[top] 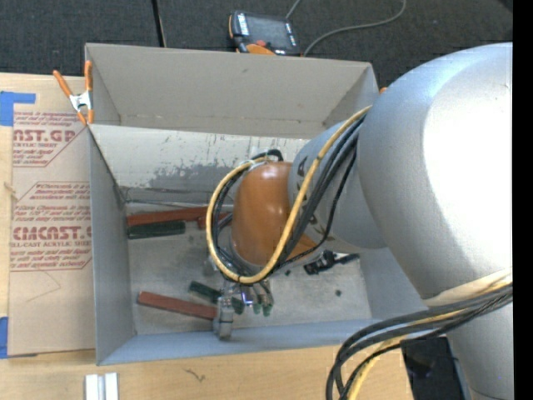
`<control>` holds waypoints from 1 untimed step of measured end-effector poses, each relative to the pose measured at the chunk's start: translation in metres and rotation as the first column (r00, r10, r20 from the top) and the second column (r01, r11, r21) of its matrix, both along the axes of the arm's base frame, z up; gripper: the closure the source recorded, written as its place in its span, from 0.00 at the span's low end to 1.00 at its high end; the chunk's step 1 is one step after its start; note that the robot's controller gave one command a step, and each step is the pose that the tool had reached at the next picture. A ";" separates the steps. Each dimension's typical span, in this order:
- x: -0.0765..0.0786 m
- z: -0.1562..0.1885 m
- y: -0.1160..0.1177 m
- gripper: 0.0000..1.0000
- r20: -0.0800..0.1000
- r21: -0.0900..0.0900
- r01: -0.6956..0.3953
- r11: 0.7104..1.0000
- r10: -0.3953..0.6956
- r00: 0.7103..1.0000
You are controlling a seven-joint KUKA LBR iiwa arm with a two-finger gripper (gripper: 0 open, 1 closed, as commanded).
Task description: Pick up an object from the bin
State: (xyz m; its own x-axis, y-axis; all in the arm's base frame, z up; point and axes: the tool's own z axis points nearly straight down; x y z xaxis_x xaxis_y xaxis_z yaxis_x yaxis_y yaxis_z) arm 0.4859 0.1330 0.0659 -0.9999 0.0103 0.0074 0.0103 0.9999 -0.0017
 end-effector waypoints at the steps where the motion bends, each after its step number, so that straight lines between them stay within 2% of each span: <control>1: 0.004 0.007 0.001 1.00 0.012 0.003 0.000 1.000 0.000 1.000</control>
Offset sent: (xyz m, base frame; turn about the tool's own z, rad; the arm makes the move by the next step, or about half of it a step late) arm 0.0000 0.0000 0.0000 0.0000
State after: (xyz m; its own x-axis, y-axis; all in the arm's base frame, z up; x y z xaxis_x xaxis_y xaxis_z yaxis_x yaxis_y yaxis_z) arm 0.4904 0.1336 0.0731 -0.9999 0.0104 -0.0050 0.0104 0.9999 0.0012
